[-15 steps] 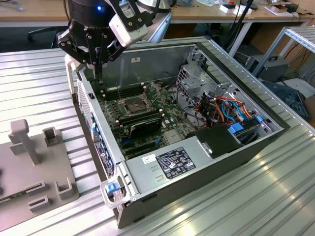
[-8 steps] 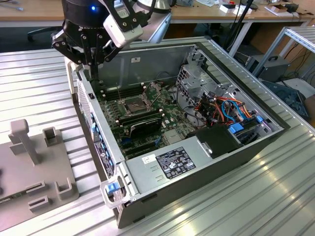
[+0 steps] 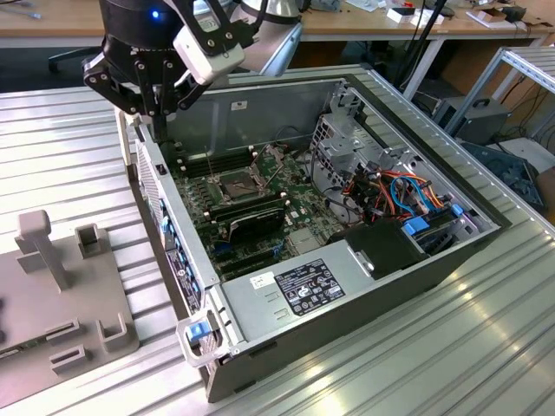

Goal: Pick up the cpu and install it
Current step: 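Reach for the cpu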

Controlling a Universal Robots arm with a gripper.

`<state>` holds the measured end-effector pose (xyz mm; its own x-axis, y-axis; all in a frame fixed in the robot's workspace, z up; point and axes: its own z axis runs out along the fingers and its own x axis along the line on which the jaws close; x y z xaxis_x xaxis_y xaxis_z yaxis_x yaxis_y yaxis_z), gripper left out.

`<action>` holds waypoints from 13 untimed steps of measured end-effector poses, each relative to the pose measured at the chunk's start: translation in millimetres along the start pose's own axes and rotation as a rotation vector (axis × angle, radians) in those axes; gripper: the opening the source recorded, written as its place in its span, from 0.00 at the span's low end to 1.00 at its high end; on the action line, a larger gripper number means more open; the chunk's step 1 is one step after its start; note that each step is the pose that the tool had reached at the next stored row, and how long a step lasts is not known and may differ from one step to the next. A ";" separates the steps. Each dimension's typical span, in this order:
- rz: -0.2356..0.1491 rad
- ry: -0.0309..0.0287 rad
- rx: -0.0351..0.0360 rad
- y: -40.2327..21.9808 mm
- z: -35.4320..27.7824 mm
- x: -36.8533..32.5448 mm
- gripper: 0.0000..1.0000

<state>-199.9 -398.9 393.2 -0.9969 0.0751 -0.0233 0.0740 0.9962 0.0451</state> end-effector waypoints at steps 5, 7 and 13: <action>0.000 0.0000 0.0000 -0.1 0.0 1.4 0.11; 0.000 0.0000 0.0000 -0.1 -0.1 2.0 0.11; 0.000 0.0000 0.0000 -0.7 -0.2 9.1 0.11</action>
<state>-209.0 -398.9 393.2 -0.9969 0.0752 -0.0233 0.0741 0.9962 0.0451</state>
